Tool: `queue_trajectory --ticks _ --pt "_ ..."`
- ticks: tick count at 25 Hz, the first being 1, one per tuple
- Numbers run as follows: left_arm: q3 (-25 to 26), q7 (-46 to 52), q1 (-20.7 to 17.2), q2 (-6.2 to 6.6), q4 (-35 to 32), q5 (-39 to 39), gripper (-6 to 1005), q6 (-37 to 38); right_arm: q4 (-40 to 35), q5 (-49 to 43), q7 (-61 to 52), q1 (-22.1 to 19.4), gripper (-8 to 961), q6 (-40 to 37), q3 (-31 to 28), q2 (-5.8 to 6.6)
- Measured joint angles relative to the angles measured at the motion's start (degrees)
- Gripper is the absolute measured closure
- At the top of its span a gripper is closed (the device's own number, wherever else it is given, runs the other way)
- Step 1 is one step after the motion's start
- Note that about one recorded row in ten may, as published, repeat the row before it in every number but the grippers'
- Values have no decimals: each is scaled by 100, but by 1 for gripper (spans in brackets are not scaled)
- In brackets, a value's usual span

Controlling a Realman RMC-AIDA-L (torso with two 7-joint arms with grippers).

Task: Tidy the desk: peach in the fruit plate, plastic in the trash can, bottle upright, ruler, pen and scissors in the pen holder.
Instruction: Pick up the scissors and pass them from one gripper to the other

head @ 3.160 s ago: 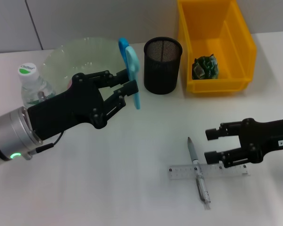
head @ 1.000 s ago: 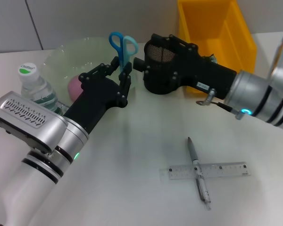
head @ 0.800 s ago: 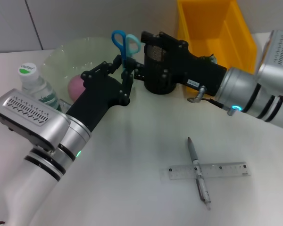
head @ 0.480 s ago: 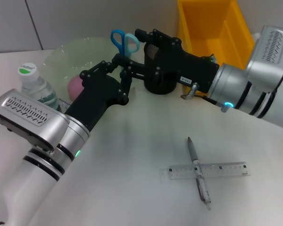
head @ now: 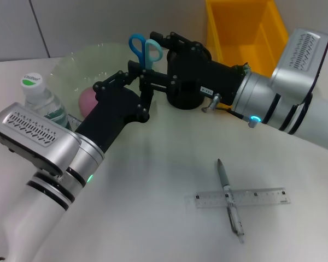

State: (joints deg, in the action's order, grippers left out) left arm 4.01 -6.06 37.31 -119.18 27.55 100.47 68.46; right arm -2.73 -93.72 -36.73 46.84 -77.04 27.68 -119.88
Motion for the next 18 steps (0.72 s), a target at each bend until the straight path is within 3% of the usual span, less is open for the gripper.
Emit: queue_trajectory --ticks 6,11,18 --pt "3 0 -29 0 8 52 814 6 58 11 0 36 145 23 0 0" --pt "1 0 -32 0 8 59 815 18 75 13 0 46 310 23 0 1" --pt "-10 0 -40 0 -5 61 818 37 82 13 0 53 463 23 0 0"
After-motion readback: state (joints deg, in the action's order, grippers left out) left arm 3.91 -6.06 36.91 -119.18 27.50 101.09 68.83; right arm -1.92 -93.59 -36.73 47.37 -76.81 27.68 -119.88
